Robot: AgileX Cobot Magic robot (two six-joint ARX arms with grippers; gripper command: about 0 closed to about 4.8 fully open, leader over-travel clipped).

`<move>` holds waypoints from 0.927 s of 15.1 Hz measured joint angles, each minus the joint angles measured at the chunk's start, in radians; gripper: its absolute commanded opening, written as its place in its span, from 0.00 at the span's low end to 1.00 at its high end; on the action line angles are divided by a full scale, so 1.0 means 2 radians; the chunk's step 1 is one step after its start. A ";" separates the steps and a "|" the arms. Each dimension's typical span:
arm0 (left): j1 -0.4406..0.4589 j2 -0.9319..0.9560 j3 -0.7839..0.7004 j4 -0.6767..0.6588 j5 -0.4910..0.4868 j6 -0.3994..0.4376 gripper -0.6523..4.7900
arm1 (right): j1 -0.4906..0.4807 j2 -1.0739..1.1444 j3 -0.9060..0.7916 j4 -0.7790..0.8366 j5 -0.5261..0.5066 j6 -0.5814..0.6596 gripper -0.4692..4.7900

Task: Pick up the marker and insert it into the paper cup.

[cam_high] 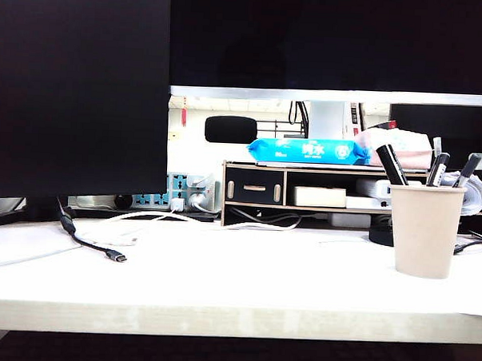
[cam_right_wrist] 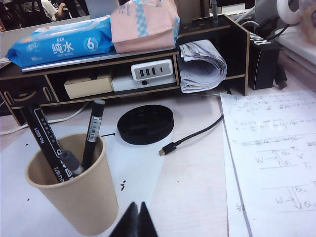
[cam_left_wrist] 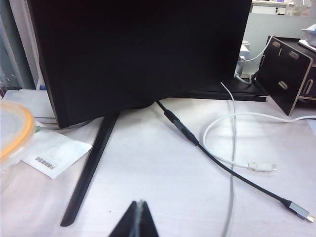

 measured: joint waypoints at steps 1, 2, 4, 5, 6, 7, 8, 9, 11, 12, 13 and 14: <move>0.000 0.000 0.000 0.000 0.000 0.000 0.11 | 0.003 0.000 -0.007 0.010 -0.001 0.000 0.08; 0.000 0.000 0.000 0.000 0.000 0.000 0.11 | 0.009 0.000 -0.009 0.008 -0.001 0.001 0.08; 0.000 0.000 0.000 0.000 0.000 0.000 0.11 | 0.011 0.000 -0.009 0.011 0.003 0.001 0.08; 0.000 0.000 0.000 0.000 0.000 0.000 0.11 | 0.011 0.000 -0.009 0.011 0.009 0.001 0.08; 0.000 0.000 0.000 0.000 0.000 0.000 0.11 | 0.011 0.000 -0.009 0.011 0.012 0.001 0.08; 0.000 0.000 0.000 0.000 0.000 0.000 0.11 | 0.011 0.000 -0.009 0.011 0.012 0.001 0.08; 0.000 0.000 0.000 0.000 0.000 0.000 0.11 | 0.011 0.000 -0.009 0.012 0.012 0.001 0.08; 0.000 0.000 0.000 0.000 0.000 0.000 0.11 | 0.011 0.000 -0.009 0.012 0.010 0.001 0.08; 0.000 0.000 0.000 0.000 0.000 0.000 0.11 | 0.011 0.000 -0.009 0.012 0.008 0.001 0.08; 0.000 0.000 0.000 0.000 0.000 0.000 0.11 | 0.011 0.000 -0.009 0.014 -0.002 0.001 0.08; 0.000 0.000 0.000 0.000 0.000 0.000 0.11 | 0.011 0.000 -0.009 0.018 -0.015 0.000 0.08; 0.000 0.000 0.000 0.000 0.000 0.000 0.11 | 0.011 0.000 -0.009 0.021 -0.017 0.000 0.08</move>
